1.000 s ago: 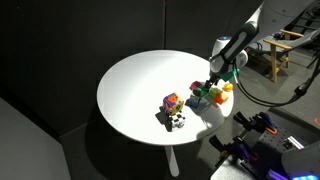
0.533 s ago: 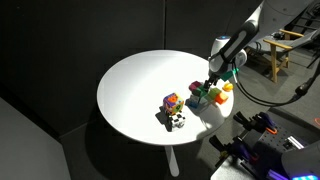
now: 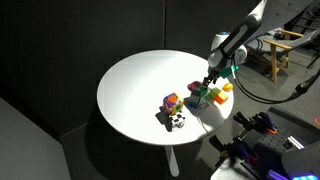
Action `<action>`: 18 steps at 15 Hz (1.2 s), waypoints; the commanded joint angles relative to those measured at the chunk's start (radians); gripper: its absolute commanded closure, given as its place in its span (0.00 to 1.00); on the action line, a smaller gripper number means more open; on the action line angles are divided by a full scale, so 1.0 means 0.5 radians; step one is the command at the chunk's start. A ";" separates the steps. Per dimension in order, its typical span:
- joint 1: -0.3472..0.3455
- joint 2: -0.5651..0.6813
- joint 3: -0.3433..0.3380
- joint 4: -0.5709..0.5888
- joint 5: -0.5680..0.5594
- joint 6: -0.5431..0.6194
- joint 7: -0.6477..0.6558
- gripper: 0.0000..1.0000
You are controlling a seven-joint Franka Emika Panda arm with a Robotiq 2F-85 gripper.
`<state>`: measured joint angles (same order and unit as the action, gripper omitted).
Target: Push the pink and green blocks backwards then put the pink block on top of the grey block
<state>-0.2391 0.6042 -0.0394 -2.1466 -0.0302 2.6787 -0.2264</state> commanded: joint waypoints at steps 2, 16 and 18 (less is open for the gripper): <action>-0.002 -0.086 0.042 0.004 0.108 -0.090 0.031 0.00; 0.120 0.062 -0.020 0.294 0.129 -0.142 0.282 0.00; 0.120 0.104 -0.027 0.347 0.124 -0.170 0.282 0.00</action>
<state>-0.1909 0.6178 -0.0374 -2.0367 0.0300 2.6368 -0.1051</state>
